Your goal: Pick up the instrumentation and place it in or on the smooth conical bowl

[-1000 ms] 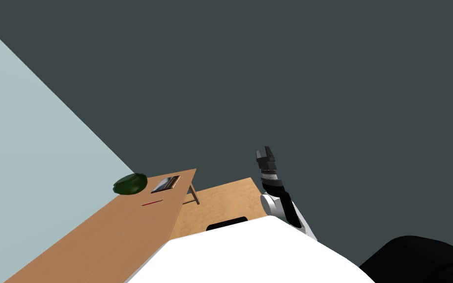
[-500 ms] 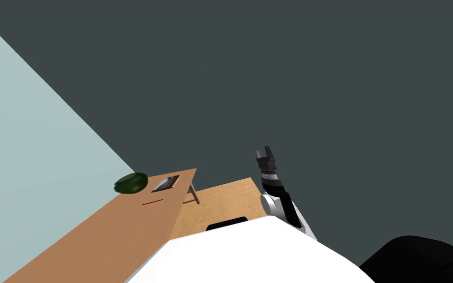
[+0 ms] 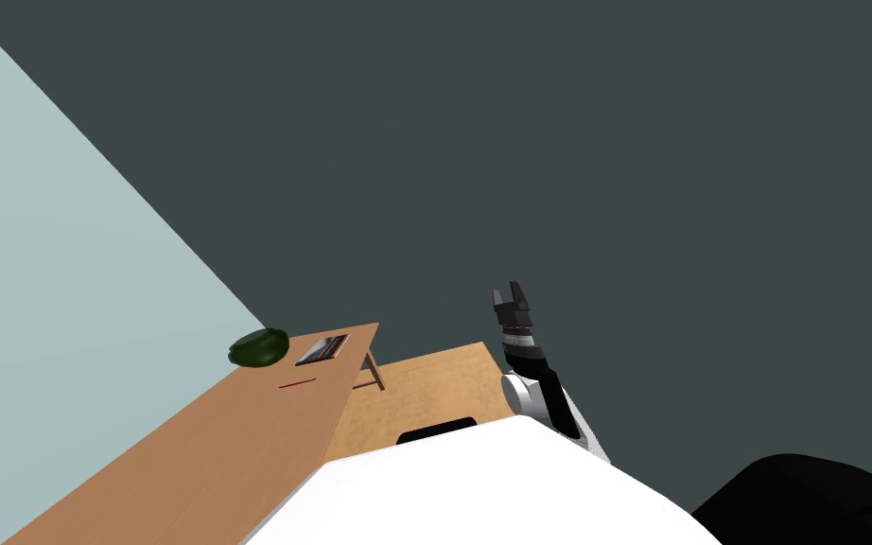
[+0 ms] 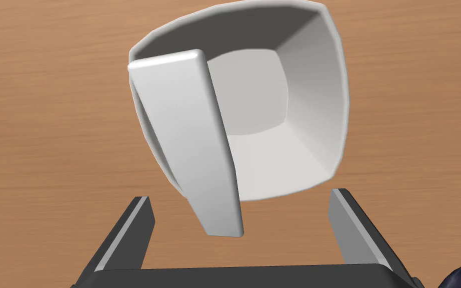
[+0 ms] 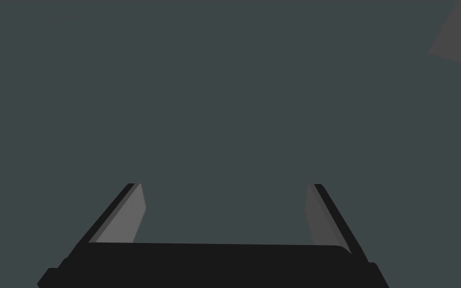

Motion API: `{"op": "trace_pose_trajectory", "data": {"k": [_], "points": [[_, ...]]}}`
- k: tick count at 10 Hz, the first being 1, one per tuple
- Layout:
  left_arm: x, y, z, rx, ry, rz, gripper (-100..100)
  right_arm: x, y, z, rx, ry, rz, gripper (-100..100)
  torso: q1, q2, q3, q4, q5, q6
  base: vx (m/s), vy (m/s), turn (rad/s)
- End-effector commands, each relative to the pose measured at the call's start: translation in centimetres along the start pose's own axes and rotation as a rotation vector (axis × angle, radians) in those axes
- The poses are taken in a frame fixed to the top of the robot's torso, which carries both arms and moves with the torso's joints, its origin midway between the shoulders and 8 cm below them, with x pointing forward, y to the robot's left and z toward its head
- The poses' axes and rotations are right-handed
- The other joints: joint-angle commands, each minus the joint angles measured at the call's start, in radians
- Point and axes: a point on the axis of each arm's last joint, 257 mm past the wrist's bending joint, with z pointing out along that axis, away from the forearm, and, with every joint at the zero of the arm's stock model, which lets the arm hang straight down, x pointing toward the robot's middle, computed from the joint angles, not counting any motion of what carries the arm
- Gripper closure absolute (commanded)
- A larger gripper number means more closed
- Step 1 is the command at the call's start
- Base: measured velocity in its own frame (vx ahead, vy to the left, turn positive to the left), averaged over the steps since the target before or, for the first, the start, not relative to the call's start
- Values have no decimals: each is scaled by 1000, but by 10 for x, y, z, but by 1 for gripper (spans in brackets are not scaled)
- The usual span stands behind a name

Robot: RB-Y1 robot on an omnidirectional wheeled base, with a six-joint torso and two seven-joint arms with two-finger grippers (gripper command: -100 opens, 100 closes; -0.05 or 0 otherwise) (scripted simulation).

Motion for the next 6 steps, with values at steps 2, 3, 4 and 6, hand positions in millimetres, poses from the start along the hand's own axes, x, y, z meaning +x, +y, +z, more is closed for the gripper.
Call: {"op": "trace_pose_trajectory", "data": {"k": [2, 3, 4, 6], "points": [[0, 0, 0, 0, 0, 0, 0, 0, 0, 0, 0, 0, 0, 0, 1, -1, 0, 0, 0, 0, 0, 0, 0], [0, 0, 0, 0, 0, 0, 0, 0, 0, 0, 0, 0, 0, 0, 1, -1, 0, 0, 0, 0, 0, 0, 0], [0, 0, 0, 0, 0, 0, 0, 0, 0, 0, 0, 0, 0, 0, 1, -1, -1, 0, 0, 0, 0, 0, 0], [0, 0, 0, 0, 0, 0, 0, 0, 0, 0, 0, 0, 0, 0, 1, -1, -1, 0, 0, 0, 0, 0, 0]]}}
